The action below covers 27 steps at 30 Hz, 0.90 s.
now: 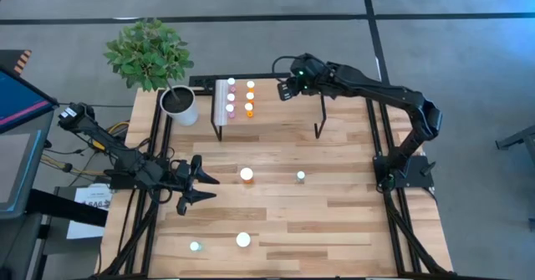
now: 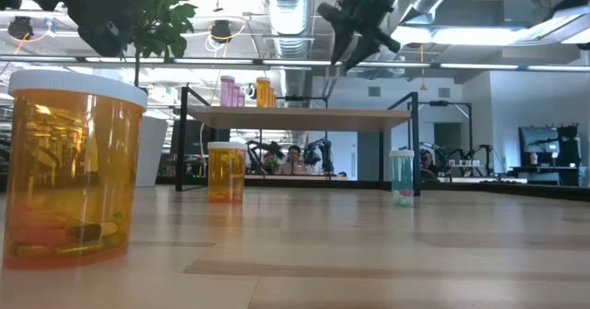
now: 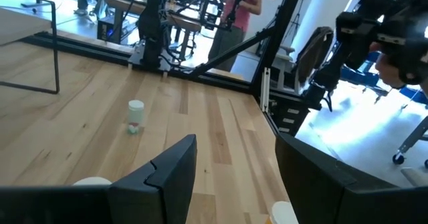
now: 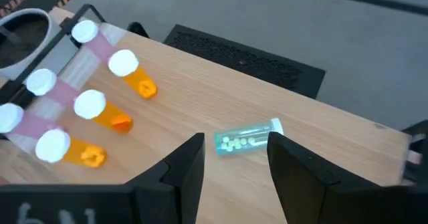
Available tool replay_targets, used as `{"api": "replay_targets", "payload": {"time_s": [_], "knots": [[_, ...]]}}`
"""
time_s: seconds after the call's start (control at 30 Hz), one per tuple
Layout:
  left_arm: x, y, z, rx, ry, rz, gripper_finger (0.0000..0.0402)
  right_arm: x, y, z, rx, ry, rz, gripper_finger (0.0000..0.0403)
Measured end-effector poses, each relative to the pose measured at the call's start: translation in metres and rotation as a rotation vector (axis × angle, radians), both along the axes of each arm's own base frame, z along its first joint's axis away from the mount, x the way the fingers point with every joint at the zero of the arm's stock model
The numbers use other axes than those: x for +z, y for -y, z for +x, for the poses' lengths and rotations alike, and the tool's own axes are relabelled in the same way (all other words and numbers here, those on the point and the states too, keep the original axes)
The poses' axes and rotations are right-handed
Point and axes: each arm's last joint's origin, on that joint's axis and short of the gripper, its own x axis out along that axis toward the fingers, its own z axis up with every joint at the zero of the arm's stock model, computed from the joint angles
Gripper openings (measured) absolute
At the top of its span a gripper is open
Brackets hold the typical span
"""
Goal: Pick and place medicine bottles onto shelf by color
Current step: Put the top right blue pill bottle on the shelf
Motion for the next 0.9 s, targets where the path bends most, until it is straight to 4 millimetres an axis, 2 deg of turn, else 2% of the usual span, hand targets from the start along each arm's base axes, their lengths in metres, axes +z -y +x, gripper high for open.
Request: {"api": "replay_targets", "payload": {"time_s": [0.1,0.27,0.47,0.67,0.9], "knots": [[0.000,0.000,0.000,-0.001,-0.001,-0.006,0.0192,-0.001,-0.008,-0.001,0.001,-0.029,-0.014,0.0187],[0.000,0.000,0.000,-0.002,-0.002,-0.012,0.0192,-0.017,-0.032,-0.003,0.067,-0.042,-0.005,0.0185],[0.000,0.000,0.000,0.011,0.000,-0.007,0.0192,-0.040,-0.062,-0.027,0.124,0.057,-0.047,0.0179],[0.009,-0.005,0.004,0.081,0.022,0.015,0.0192,-0.045,-0.071,-0.059,0.066,0.280,-0.054,0.0182],[0.029,-0.011,0.013,0.105,0.034,0.064,0.0192,-0.039,-0.067,-0.061,0.011,0.429,-0.041,0.0183]]}}
